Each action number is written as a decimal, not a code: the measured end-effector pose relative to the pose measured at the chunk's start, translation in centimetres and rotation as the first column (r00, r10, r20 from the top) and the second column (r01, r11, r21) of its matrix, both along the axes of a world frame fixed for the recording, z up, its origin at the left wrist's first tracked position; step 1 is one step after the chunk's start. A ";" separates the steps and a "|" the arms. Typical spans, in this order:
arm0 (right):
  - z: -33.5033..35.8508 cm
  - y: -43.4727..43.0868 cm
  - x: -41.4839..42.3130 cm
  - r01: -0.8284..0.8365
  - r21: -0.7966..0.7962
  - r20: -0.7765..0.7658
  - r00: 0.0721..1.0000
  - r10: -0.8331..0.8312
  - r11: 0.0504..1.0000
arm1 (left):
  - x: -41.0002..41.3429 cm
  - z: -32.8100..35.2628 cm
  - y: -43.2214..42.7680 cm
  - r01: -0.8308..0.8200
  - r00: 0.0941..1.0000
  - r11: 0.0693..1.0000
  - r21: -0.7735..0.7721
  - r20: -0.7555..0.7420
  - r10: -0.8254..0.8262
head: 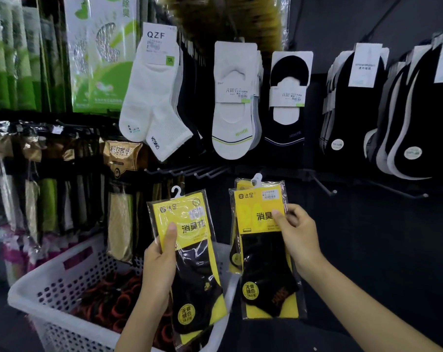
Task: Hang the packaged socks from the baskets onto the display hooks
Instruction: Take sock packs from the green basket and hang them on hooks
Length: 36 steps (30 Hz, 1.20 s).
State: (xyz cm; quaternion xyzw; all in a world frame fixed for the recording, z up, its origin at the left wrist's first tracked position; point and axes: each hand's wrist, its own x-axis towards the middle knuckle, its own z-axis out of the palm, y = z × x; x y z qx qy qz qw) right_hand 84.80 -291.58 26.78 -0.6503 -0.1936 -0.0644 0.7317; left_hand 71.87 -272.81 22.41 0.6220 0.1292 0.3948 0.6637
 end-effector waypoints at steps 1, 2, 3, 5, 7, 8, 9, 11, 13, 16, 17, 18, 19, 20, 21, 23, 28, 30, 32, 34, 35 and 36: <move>-0.1 0.4 0.4 0.000 0.012 -0.046 0.999 0.001 1.000 | 0.0 0.0 0.0 0.004 1.000 1.000 -0.004 0.000 -0.004; -0.2 0.8 0.7 0.001 0.027 -0.101 0.995 0.002 1.000 | 0.0 0.0 -0.1 0.009 1.000 1.000 -0.010 -0.001 -0.009; -0.3 1.1 1.0 0.010 0.036 -0.148 0.989 -0.004 0.999 | 0.1 -0.1 -0.1 0.010 1.000 1.000 -0.010 -0.007 -0.010; -0.4 1.6 1.7 0.042 0.039 -0.190 0.981 -0.034 0.998 | 0.2 -0.3 -0.2 0.005 1.000 1.000 0.003 -0.009 -0.005; -0.7 1.9 2.4 0.085 0.047 -0.206 0.976 -0.074 0.995 | 0.4 -0.4 -0.3 -0.004 1.000 1.000 0.006 -0.012 0.004; -1.0 1.9 2.7 0.116 0.039 -0.210 0.972 -0.105 0.993 | 0.4 -0.4 -0.4 -0.009 1.000 1.000 0.003 -0.019 0.009; -1.3 1.8 3.0 0.151 0.019 -0.211 0.967 -0.144 0.988 | 0.4 -0.4 -0.5 -0.006 1.000 1.000 -0.003 -0.021 0.006; -2.1 1.5 3.6 0.214 -0.019 -0.229 0.950 -0.213 0.977 | 0.6 -0.4 -0.7 0.017 1.000 1.000 -0.017 -0.020 -0.017; -3.1 1.0 3.7 0.255 -0.036 -0.267 0.929 -0.255 0.966 | 0.7 -0.3 -0.9 0.034 0.999 0.999 -0.032 -0.023 -0.034; -4.4 0.0 2.9 0.236 -0.033 -0.271 0.933 -0.235 0.971 | 1.0 -0.4 -1.5 0.070 0.997 0.997 -0.032 -0.024 -0.070; -4.6 -0.2 2.4 0.187 -0.023 -0.249 0.950 -0.187 0.982 | 1.2 -0.4 -1.9 0.085 0.996 0.996 -0.033 -0.024 -0.085; -4.6 -0.3 1.6 0.122 -0.014 -0.223 0.967 -0.122 0.992 | 1.3 -0.5 -2.1 0.094 0.995 0.995 -0.032 -0.027 -0.095; -4.6 -0.2 0.8 0.050 -0.014 -0.198 0.979 -0.052 0.999 | 1.5 -0.5 -2.5 0.104 0.994 0.994 -0.031 -0.034 -0.105; -4.5 -0.1 0.0 -0.025 -0.022 -0.180 0.983 0.020 0.999 | 1.7 -0.6 -2.8 0.118 0.992 0.993 -0.028 -0.038 -0.119; -4.4 0.0 -0.8 -0.100 -0.035 -0.174 0.980 0.092 0.994 | 1.8 -0.6 -3.2 0.134 0.990 0.991 -0.028 -0.042 -0.135; -4.1 0.4 -2.1 -0.254 -0.060 -0.183 0.953 0.239 0.965 | 2.1 -0.6 -4.0 0.163 0.985 0.986 -0.013 -0.051 -0.164; -4.0 0.8 -3.7 -0.381 -0.007 -0.145 0.915 0.376 0.925 | 2.4 -0.5 -5.6 0.237 0.971 0.970 0.058 -0.023 -0.236; -4.1 0.4 -3.7 -0.294 0.075 -0.098 0.949 0.300 0.953 | 2.5 -0.5 -5.6 0.275 0.961 0.958 0.078 0.003 -0.277; -4.1 -0.1 -3.5 -0.193 0.169 -0.095 0.973 0.211 0.967 | 2.5 -0.6 -5.5 0.324 0.946 0.941 0.098 0.000 -0.325; -4.0 -0.6 -3.2 -0.112 0.204 -0.095 0.986 0.134 0.973 | 2.6 -0.7 -5.5 0.363 0.931 0.925 0.114 -0.016 -0.364; -3.8 -0.7 -3.1 -0.079 0.197 -0.088 0.991 0.098 0.977 | 2.6 -0.8 -5.6 0.374 0.927 0.920 0.117 -0.018 -0.374; -3.6 -0.8 -2.9 -0.051 0.184 -0.081 0.994 0.067 0.982 | 2.6 -0.8 -5.6 0.376 0.926 0.919 0.118 -0.017 -0.377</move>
